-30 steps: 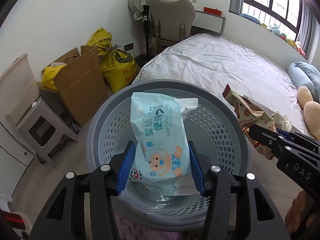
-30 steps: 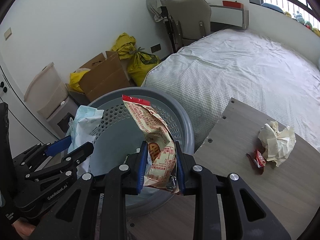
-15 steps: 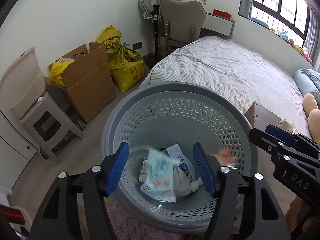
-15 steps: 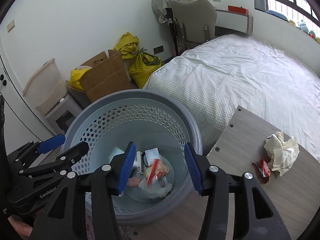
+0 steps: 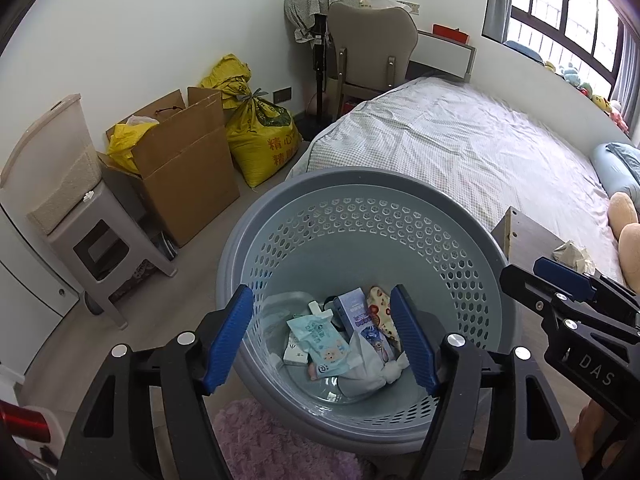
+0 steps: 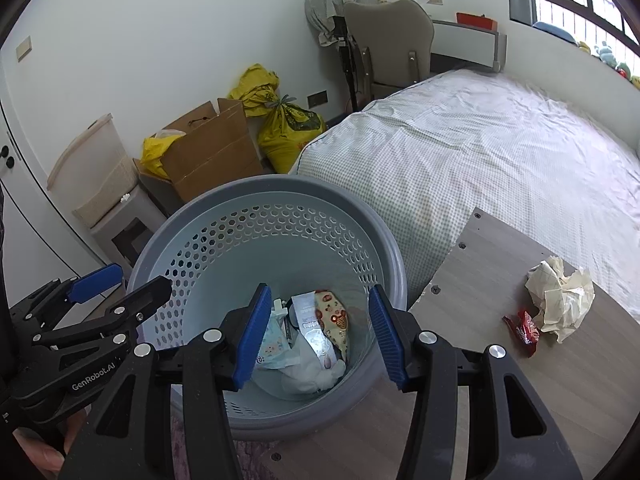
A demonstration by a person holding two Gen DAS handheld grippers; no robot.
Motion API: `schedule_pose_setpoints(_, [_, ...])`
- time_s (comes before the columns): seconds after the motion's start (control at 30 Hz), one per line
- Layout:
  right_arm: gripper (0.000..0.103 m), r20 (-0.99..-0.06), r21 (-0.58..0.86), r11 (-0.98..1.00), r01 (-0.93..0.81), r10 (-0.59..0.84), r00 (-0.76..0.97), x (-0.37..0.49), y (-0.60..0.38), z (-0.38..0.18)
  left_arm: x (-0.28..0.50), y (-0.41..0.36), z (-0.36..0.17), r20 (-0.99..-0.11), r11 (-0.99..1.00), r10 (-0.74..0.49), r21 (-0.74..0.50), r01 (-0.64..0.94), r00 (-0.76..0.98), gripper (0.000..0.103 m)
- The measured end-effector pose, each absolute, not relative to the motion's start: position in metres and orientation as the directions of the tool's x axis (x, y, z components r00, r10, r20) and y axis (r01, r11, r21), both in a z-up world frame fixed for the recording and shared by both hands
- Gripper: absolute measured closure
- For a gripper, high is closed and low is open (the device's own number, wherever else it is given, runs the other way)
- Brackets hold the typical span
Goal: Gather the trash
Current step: 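Move both grippers from the basket back to the table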
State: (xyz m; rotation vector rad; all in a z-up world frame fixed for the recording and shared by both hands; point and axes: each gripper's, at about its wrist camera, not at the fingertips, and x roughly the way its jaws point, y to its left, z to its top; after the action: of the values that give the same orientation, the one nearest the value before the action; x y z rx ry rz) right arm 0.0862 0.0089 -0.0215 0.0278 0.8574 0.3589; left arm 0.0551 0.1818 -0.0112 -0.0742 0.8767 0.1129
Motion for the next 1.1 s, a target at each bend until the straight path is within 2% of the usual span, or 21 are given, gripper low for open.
schedule_pose_setpoints(1.1, [0.049,-0.71,0.19,0.953,-0.238,0.301,0.637,0.056,-0.035,-0.004,0.026,0.158,0.003,-0.751,0.993,0.063,-0.019,-0.116,0.657,0.035])
